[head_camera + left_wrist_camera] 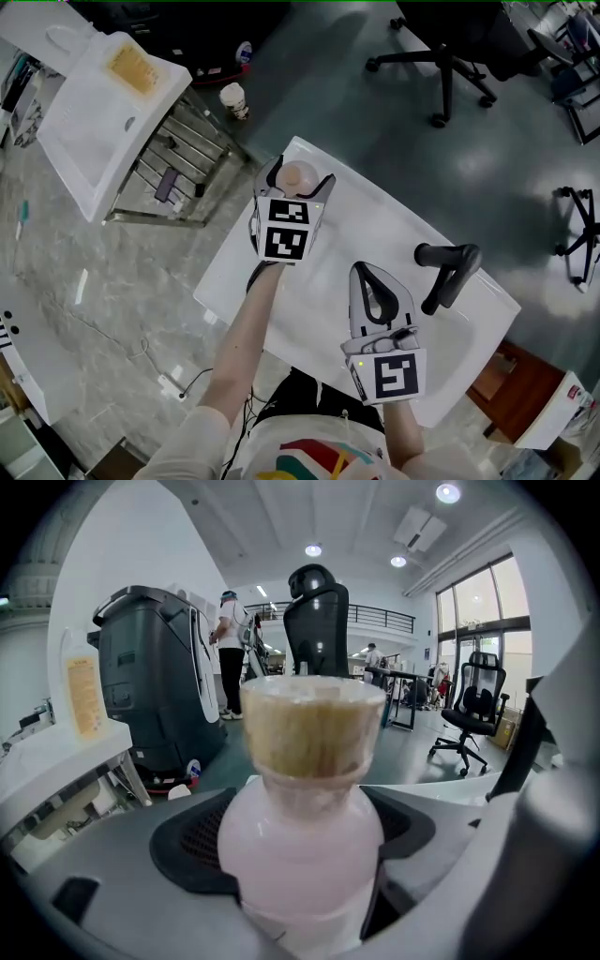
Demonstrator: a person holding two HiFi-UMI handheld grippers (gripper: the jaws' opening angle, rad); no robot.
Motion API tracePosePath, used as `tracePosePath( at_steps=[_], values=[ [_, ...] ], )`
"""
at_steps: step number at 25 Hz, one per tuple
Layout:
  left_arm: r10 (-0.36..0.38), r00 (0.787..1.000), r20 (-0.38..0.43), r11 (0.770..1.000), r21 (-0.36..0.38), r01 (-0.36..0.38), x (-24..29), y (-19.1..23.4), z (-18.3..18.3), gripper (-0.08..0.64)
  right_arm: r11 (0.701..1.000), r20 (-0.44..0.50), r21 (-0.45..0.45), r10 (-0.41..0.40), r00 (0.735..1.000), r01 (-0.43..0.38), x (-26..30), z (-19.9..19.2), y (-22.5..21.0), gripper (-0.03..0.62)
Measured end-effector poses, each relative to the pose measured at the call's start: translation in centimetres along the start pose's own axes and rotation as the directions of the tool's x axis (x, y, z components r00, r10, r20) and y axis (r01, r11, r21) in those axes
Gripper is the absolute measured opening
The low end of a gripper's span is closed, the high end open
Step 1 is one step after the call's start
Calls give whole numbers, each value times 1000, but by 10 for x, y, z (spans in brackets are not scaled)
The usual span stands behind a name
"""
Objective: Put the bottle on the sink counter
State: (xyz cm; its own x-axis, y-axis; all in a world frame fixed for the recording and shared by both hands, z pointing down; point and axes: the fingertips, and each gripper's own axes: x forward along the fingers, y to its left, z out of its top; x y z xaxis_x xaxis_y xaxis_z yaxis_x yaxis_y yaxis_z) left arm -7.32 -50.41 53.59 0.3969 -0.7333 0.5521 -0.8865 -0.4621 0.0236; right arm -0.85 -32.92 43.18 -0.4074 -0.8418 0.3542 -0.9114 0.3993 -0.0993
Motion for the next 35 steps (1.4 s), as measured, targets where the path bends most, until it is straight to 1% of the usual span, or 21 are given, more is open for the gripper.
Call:
tracePosePath(
  at_steps=[1,5,9,13,17,21,25,28,35],
  values=[
    [-1,1000,-4,1000,-4,1,2,1,-1,405,1000,-1,-2,2,1000,-2,1,-1,0,12],
    [-2,1000,-21,1000,-12,1,8,2,-6,405,999,-28,45,19,999,-18,1,-9,-1,12],
    [5,999,-41,1000,-6,-5,11,2,-8,405,1000,-32,13,-7,999,8,0,-13,-6,12],
    [18,997,-70,999,28,-16,15,0,-13,405,1000,-58,14,-6,998,6,-3,-20,-6,12],
    [25,994,-105,998,62,-19,17,-1,-17,405,1000,-27,12,-14,1000,14,-3,-14,-6,12],
    [35,992,-119,996,82,-26,18,-3,-19,405,1000,-14,14,-21,1000,21,-8,-12,-8,12],
    [31,990,-136,997,68,-22,20,-3,-20,405,999,-3,21,-28,1000,28,-15,-9,-11,12],
    [25,989,-147,998,58,-17,21,-3,-20,405,999,-15,23,-36,999,37,-20,-12,-13,12],
    [30,989,-145,998,52,-23,21,-3,-21,405,998,-13,41,-43,999,43,-29,-13,-15,12]
  ],
)
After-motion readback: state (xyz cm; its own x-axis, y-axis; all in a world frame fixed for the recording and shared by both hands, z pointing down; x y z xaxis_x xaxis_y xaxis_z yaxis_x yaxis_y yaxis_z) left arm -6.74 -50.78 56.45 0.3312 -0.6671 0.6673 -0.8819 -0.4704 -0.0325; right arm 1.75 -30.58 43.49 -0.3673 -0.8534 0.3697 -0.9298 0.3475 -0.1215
